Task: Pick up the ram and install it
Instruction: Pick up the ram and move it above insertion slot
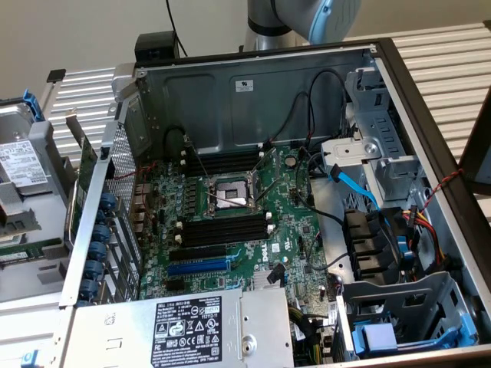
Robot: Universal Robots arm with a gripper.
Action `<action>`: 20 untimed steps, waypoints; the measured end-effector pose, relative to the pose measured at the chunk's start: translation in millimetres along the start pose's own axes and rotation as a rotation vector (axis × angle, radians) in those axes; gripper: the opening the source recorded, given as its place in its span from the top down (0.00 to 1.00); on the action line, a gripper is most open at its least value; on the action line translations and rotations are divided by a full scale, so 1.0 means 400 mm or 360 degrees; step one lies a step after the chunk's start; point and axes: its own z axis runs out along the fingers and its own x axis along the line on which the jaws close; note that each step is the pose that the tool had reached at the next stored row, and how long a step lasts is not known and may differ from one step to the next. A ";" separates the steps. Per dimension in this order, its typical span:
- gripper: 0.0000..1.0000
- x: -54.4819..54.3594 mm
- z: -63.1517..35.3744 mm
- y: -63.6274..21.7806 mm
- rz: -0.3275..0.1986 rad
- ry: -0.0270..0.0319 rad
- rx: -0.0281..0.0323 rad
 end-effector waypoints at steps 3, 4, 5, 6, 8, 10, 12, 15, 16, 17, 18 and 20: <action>0.87 0.002 -0.035 -0.023 0.0000 0.00001 -0.00003; 0.87 0.003 -0.046 -0.031 0.0000 0.00000 0.00001; 0.87 0.004 -0.058 -0.039 0.0000 0.00000 0.00000; 0.87 0.004 -0.069 -0.047 0.0000 0.00000 -0.00001; 0.87 0.006 -0.093 -0.064 0.0000 0.00000 0.00001; 0.87 0.008 -0.116 -0.079 0.0000 0.00000 -0.00002; 0.87 0.009 -0.139 -0.094 0.0000 -0.00003 0.00002; 0.87 0.011 -0.173 -0.116 0.0000 -0.00006 0.00002; 0.87 0.012 -0.185 -0.124 0.0000 -0.00006 0.00000; 0.87 0.013 -0.196 -0.132 0.0000 -0.00006 0.00000; 0.87 0.013 -0.207 -0.140 0.0000 -0.00007 0.00001; 0.87 0.015 -0.227 -0.155 0.0000 -0.00007 0.00001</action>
